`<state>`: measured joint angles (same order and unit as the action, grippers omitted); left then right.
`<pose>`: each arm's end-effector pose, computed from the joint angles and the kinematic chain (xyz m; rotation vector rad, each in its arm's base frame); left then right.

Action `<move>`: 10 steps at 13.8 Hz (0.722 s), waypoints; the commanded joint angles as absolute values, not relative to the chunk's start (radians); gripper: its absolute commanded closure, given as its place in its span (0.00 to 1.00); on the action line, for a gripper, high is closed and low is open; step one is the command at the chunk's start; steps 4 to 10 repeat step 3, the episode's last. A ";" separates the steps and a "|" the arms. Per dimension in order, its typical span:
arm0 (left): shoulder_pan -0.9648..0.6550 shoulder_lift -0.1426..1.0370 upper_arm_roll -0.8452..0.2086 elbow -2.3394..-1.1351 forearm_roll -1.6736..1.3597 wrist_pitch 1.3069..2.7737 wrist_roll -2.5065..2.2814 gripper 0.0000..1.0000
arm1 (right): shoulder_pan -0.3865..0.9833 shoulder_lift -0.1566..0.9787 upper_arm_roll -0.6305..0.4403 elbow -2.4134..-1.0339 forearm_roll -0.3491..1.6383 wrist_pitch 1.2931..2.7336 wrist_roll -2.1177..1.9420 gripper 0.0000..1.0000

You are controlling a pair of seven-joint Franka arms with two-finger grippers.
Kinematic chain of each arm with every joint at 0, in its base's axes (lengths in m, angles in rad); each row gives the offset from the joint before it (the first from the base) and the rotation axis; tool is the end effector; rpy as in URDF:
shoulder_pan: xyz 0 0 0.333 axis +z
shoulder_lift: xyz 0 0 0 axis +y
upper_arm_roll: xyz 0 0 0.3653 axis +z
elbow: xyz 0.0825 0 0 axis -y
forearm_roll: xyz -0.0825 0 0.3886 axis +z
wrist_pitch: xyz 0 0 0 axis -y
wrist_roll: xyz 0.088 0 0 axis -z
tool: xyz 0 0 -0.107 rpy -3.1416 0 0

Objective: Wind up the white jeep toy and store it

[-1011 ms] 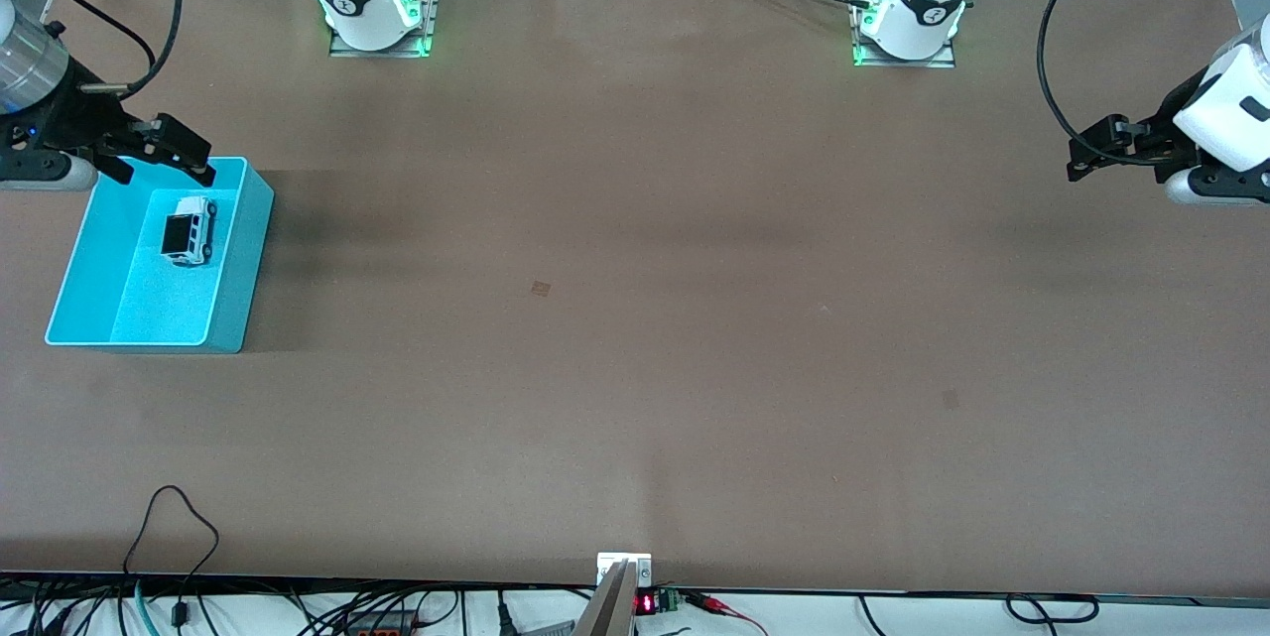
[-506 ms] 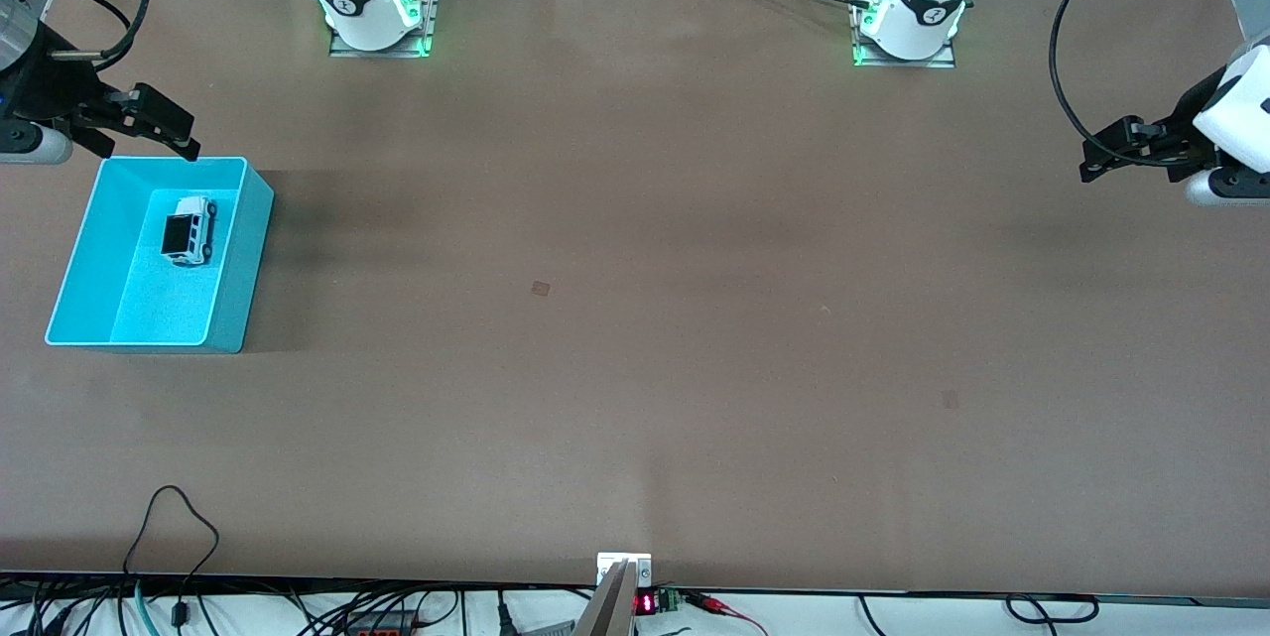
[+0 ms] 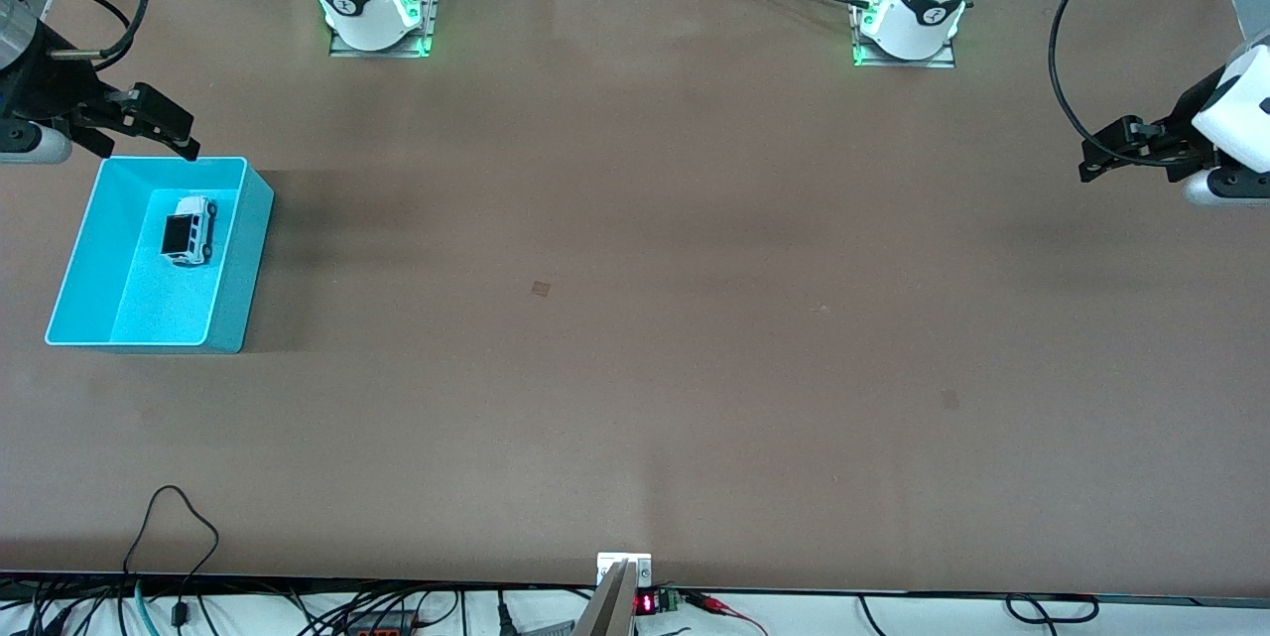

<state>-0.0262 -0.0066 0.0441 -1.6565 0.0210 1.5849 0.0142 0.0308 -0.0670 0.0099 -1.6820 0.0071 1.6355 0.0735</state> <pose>0.5547 0.0122 0.6379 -3.1203 -0.0042 0.1020 0.5394 0.0229 0.6631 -3.1334 0.0520 -0.0315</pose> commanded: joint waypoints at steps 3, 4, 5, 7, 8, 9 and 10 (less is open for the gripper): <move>-0.021 -0.015 0.040 -1.647 0.009 1.566 0.025 0.00 | 0.023 -0.064 0.017 -1.661 0.025 1.614 0.075 0.00; -0.021 -0.015 0.040 -1.647 0.009 1.566 0.025 0.00 | 0.023 -0.064 0.017 -1.661 0.025 1.614 0.075 0.00; -0.021 -0.015 0.040 -1.647 0.009 1.566 0.025 0.00 | 0.023 -0.064 0.017 -1.661 0.025 1.614 0.075 0.00; -0.021 -0.015 0.040 -1.647 0.009 1.566 0.025 0.00 | 0.023 -0.064 0.017 -1.661 0.025 1.614 0.075 0.00; -0.021 -0.015 0.040 -1.647 0.009 1.566 0.025 0.00 | 0.023 -0.064 0.017 -1.661 0.025 1.614 0.075 0.00; -0.021 -0.015 0.040 -1.647 0.009 1.566 0.025 0.00 | 0.023 -0.064 0.017 -1.661 0.025 1.614 0.075 0.00; -0.021 -0.015 0.040 -1.647 0.009 1.566 0.025 0.00 | 0.023 -0.064 0.017 -1.661 0.025 1.614 0.075 0.00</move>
